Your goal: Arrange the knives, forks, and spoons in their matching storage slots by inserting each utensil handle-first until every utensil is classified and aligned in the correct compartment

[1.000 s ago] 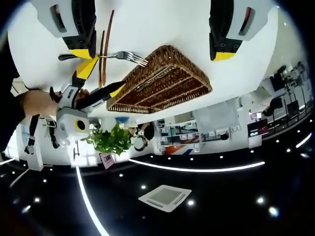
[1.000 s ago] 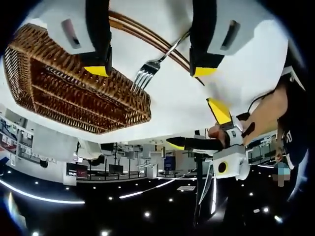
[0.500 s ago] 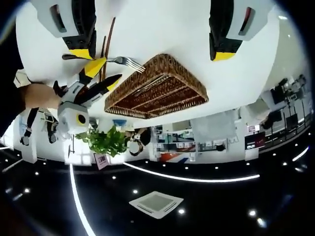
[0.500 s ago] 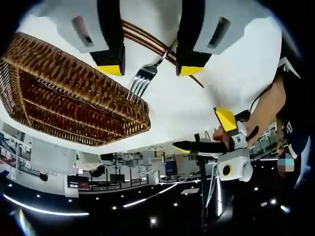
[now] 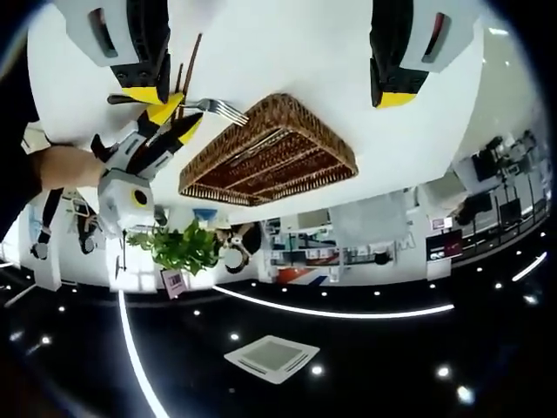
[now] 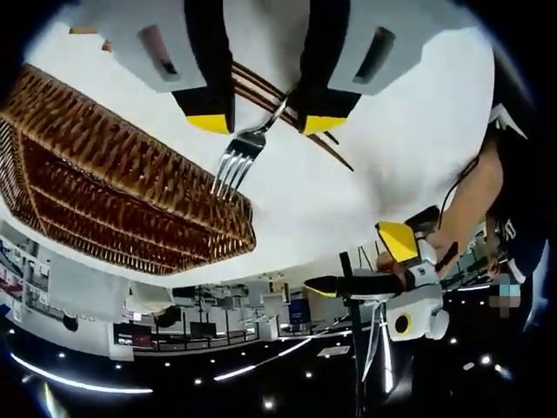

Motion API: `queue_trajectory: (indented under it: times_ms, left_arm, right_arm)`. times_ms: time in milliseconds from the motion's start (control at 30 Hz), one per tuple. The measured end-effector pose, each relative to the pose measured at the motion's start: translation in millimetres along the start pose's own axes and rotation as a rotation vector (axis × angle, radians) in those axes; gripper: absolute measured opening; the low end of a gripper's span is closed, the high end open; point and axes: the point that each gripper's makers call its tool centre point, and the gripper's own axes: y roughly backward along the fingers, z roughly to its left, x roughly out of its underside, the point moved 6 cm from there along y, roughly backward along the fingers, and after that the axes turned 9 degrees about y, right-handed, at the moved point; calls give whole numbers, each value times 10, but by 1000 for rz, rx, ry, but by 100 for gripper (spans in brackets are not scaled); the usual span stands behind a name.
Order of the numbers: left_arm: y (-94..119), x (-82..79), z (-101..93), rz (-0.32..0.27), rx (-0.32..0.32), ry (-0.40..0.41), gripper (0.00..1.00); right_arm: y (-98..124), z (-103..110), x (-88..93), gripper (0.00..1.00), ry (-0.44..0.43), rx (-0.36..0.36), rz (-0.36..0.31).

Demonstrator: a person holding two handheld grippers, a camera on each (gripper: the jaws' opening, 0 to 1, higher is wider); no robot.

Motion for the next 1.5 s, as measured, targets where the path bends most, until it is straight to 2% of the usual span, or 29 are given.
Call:
queue_trajectory:
  times_ms: [167, 267, 367, 533, 633, 733, 833, 867, 900, 1000, 1100, 1300, 1500]
  left_arm:
    - [-6, -4, 11, -5, -11, -7, 100]
    - [-9, 3, 21, -3, -11, -5, 100]
    - [-17, 16, 15, 1, -5, -4, 100]
    - [-27, 27, 17, 4, -7, -4, 100]
    - [-28, 28, 18, 4, -7, -5, 100]
    - [-32, 32, 19, 5, -7, -5, 100]
    - [-39, 37, 13, 9, -6, -9, 100]
    - [-39, 37, 13, 9, -5, -9, 100]
    - [-39, 36, 14, 8, -6, -10, 100]
    - [-36, 33, 21, 6, -7, -10, 100]
    - [-33, 37, 31, 7, -12, -12, 100]
    - [-49, 44, 11, 11, -6, -16, 100]
    - [-48, 41, 2, 9, -5, -15, 100]
  right_arm:
    - [20, -8, 8, 17, -22, 2, -1]
    - [36, 23, 5, 11, -6, -5, 0]
    - [38, 45, -3, 10, 30, 9, 1]
    - [42, 20, -5, 8, 36, 16, -1]
    - [66, 6, -30, 0, 56, 20, -16]
    - [61, -21, -16, 0, 50, 35, -7]
    - [69, -69, -18, 11, 38, 51, 2]
    - [72, -57, 5, 17, 15, 33, 25]
    - [75, -45, -5, 19, 12, 21, 16]
    - [105, -23, -18, 15, 5, 17, 25]
    - [166, 5, -25, 17, 68, 44, 68]
    - [81, 1, 31, 19, 50, 29, 76]
    - [56, 32, 8, 9, 60, 18, 61]
